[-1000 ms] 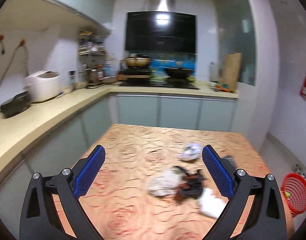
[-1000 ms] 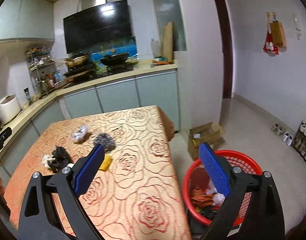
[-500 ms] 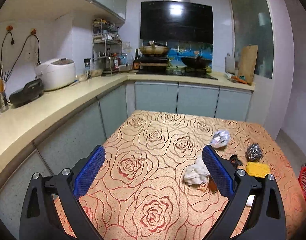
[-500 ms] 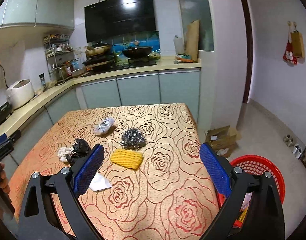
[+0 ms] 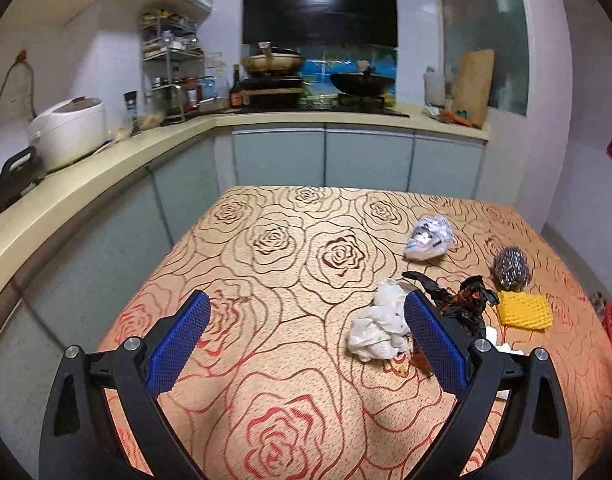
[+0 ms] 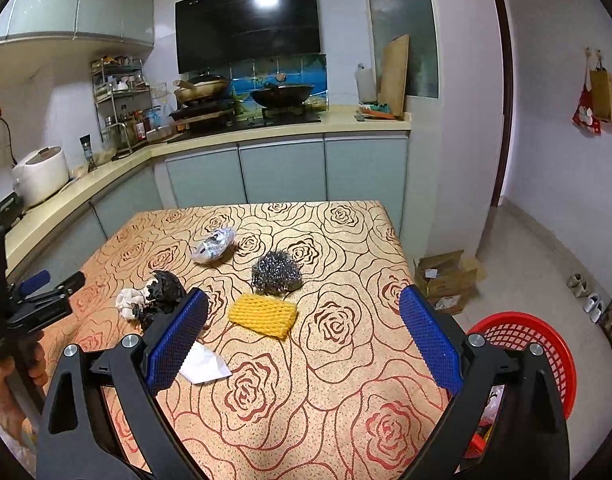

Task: Collect trash
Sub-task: 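Reach the left tool to the white mesh cloth while the right tool reaches the white paper towel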

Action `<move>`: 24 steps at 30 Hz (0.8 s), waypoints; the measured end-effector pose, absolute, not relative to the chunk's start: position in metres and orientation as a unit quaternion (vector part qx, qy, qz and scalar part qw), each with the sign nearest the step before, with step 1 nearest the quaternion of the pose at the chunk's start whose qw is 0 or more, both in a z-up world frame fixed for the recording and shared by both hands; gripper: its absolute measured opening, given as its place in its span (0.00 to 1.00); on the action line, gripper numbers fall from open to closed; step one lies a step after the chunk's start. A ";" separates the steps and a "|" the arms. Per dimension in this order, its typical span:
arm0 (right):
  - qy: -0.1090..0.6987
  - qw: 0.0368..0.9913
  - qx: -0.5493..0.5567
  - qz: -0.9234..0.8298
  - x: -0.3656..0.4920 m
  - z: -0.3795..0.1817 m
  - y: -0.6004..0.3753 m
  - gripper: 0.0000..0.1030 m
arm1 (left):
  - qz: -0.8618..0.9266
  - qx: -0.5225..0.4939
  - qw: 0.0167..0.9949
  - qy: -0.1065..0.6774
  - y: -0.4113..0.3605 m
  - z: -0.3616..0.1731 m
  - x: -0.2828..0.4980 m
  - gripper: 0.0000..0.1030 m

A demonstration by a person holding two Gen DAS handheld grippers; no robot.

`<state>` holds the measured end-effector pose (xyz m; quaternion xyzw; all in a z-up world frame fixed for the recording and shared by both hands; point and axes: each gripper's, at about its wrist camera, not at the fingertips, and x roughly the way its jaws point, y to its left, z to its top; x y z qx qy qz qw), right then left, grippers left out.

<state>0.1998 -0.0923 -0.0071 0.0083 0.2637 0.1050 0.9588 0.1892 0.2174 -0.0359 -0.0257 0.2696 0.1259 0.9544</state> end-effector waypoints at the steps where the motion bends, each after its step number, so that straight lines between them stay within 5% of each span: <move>1: 0.265 0.959 0.008 0.105 0.201 -0.008 -0.092 0.91 | 0.121 -0.020 0.955 0.271 0.214 -0.037 0.192 0.91; 12: 0.268 0.958 0.007 0.105 0.208 -0.011 -0.089 0.91 | 0.079 -0.005 0.951 0.299 0.197 -0.056 0.229 0.90; 19: 0.275 0.954 0.004 0.115 0.211 -0.019 -0.080 0.91 | 0.060 0.007 0.943 0.327 0.191 -0.070 0.245 0.56; 24: 0.290 0.947 -0.013 0.135 0.216 -0.034 -0.063 0.91 | 0.048 0.009 0.937 0.345 0.189 -0.081 0.249 0.50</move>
